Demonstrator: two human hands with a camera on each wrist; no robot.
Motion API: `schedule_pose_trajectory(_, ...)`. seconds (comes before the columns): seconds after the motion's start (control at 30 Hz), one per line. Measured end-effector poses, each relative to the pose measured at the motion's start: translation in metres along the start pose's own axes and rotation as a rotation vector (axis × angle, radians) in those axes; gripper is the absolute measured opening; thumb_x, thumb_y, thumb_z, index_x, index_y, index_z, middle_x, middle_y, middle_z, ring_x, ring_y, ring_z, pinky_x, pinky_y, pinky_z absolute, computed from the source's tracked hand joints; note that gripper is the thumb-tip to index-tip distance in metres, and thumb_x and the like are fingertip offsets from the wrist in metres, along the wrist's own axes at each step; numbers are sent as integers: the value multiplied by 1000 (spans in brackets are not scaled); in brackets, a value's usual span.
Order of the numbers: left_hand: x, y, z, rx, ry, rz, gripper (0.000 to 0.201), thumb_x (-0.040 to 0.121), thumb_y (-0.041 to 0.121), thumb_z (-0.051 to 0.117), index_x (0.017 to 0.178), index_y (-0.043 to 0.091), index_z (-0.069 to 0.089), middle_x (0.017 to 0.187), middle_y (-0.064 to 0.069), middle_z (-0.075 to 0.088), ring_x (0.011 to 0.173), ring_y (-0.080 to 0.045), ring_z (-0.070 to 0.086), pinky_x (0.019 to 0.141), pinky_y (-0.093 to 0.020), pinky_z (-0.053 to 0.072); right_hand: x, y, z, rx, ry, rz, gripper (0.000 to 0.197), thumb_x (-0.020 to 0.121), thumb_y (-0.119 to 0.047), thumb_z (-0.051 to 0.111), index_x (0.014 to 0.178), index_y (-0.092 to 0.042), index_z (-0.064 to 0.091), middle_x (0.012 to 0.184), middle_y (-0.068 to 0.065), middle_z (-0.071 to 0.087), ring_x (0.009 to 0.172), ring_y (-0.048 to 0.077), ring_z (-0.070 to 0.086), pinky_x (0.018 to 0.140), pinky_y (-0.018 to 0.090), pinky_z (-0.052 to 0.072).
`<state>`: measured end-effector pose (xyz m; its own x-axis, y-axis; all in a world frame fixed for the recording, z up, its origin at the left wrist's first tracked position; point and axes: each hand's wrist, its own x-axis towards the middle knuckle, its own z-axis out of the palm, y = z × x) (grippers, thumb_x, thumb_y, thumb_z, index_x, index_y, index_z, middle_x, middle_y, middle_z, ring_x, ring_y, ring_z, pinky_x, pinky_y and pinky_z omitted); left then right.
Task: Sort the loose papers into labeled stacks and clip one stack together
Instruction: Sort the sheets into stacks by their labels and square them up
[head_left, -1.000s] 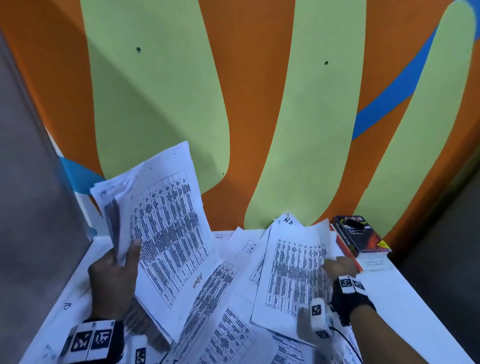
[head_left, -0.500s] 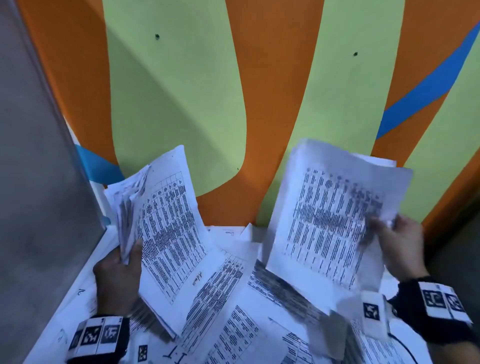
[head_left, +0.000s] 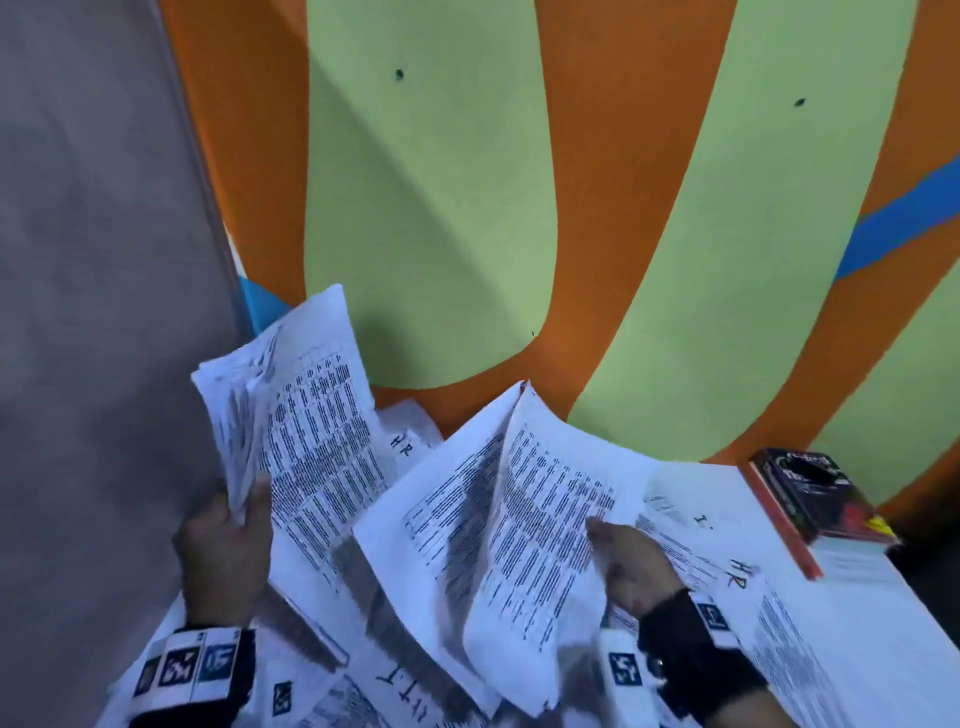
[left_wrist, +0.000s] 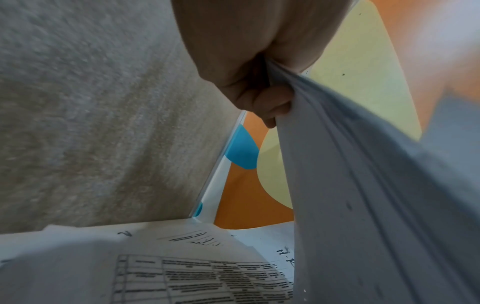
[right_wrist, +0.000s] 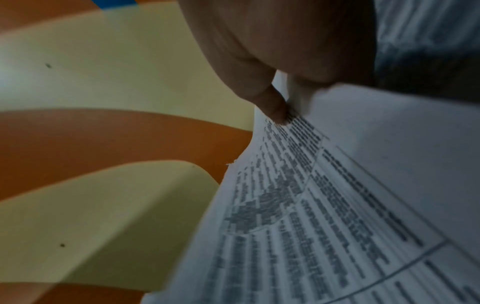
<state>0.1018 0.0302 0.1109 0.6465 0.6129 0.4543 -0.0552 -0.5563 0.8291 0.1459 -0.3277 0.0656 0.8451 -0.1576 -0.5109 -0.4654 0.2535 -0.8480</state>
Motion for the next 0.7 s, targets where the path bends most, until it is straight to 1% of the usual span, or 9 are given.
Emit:
schedule_pose_trajectory(0.03, 0, -4, -4, 16, 2, -19, 44, 85, 9, 67, 54, -10, 42, 37, -9, 27, 41, 2, 36, 43, -8, 27, 10, 9, 8, -130, 1, 7, 42, 64, -11, 78, 100, 4, 62, 114, 28, 64, 108, 39, 62, 75, 45, 55)
schedule_pose_trajectory(0.07, -1, -7, -6, 29, -1, -34, 45, 85, 10, 66, 55, -12, 42, 41, -15, 31, 41, 2, 37, 43, -9, 27, 13, 13, 13, -238, 17, -21, 17, 70, -10, 62, 85, -2, 58, 97, 27, 65, 96, 35, 66, 60, 32, 41)
schedule_pose_trajectory(0.1, -2, -10, -10, 30, -1, -45, 45, 86, 11, 66, 55, -12, 43, 43, -17, 32, 40, 3, 39, 43, -9, 27, 15, 13, 20, -338, 41, 27, 6, 71, -12, 52, 75, -8, 53, 78, 16, 62, 76, 26, 67, 60, 33, 47)
schedule_pose_trajectory(0.17, -5, -14, -14, 20, 8, -69, 44, 86, 12, 65, 54, -7, 43, 43, -10, 30, 37, 5, 39, 42, -10, 27, 9, 10, 29, -309, 118, 21, 8, 75, -7, 50, 77, -9, 57, 67, -2, 54, 51, 8, 58, 59, 23, 50)
schedule_pose_trajectory(0.3, -6, -11, -17, -29, 31, -143, 43, 89, 18, 62, 55, 8, 37, 34, 0, 31, 39, 2, 42, 41, -11, 30, 15, 17, 33, -491, 165, -101, 12, 71, -12, 56, 60, -17, 58, 55, -2, 56, 56, 15, 58, 47, 17, 39)
schedule_pose_trajectory(0.4, -5, -13, -19, -3, 27, -102, 46, 88, 18, 64, 52, 16, 35, 36, -5, 32, 42, -9, 40, 41, -15, 30, 13, 13, 24, -351, 347, -241, 8, 64, -3, 66, 63, 5, 64, 52, 15, 64, 49, 27, 61, 48, 39, 54)
schedule_pose_trajectory(0.5, -3, -16, -21, -7, 19, -32, 37, 86, 12, 65, 56, 0, 47, 46, -21, 46, 44, -13, 33, 46, -26, 31, 0, -26, 3, -516, 334, -488, 6, 70, -8, 69, 73, -5, 65, 69, 16, 69, 66, 30, 67, 65, 51, 57)
schedule_pose_trajectory(0.6, -1, -14, -18, -34, -4, 10, 38, 86, 9, 66, 55, -1, 44, 41, -10, 37, 42, -5, 36, 44, -20, 27, -29, -88, -23, -731, 293, -751, 34, 80, -20, 72, 107, -2, 64, 105, 16, 70, 97, 30, 66, 86, 48, 54)
schedule_pose_trajectory(0.7, 0, -1, -8, -84, -36, 15, 36, 85, 7, 67, 56, -6, 50, 35, 7, 35, 39, 3, 38, 42, -9, 27, -70, -155, -43, -694, 194, -903, 21, 81, -8, 71, 101, -5, 66, 90, 13, 72, 77, 22, 68, 72, 35, 56)
